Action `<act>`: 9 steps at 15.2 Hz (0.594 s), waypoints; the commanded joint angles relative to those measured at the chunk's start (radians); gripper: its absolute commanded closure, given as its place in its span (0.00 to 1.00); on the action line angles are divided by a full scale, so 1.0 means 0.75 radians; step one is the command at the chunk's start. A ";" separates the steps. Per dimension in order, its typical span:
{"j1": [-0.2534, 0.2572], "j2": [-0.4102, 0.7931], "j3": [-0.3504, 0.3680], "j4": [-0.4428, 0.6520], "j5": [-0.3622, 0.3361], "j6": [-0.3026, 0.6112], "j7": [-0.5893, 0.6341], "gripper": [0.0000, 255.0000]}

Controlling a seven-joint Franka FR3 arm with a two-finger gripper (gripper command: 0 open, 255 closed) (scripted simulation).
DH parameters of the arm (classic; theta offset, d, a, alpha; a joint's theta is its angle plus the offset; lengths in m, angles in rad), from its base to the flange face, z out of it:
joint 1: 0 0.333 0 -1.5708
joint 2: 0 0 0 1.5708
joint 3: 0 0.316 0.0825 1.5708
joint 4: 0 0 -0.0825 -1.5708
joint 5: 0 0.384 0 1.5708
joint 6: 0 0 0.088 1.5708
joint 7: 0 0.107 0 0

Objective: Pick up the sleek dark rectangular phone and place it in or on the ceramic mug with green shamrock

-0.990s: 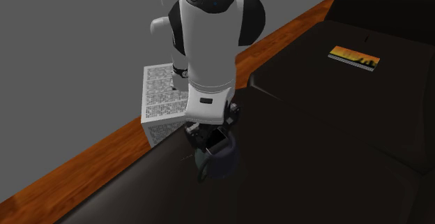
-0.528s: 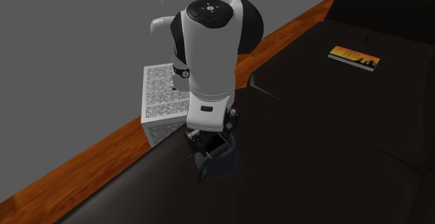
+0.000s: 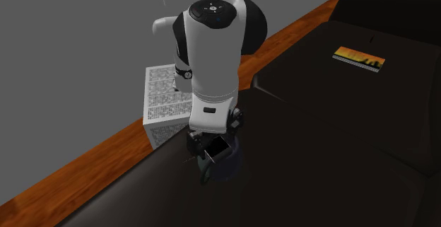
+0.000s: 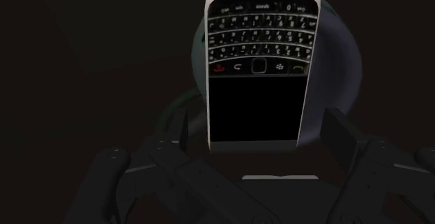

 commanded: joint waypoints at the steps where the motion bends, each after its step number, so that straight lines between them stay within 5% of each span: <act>1: 0.000 0.000 0.000 0.000 0.000 0.000 0.000 0.00; 5: 0.000 -0.029 0.001 0.130 0.003 -0.159 -0.002 0.00; 9: 0.000 -0.029 0.001 0.130 0.003 -0.159 -0.002 0.00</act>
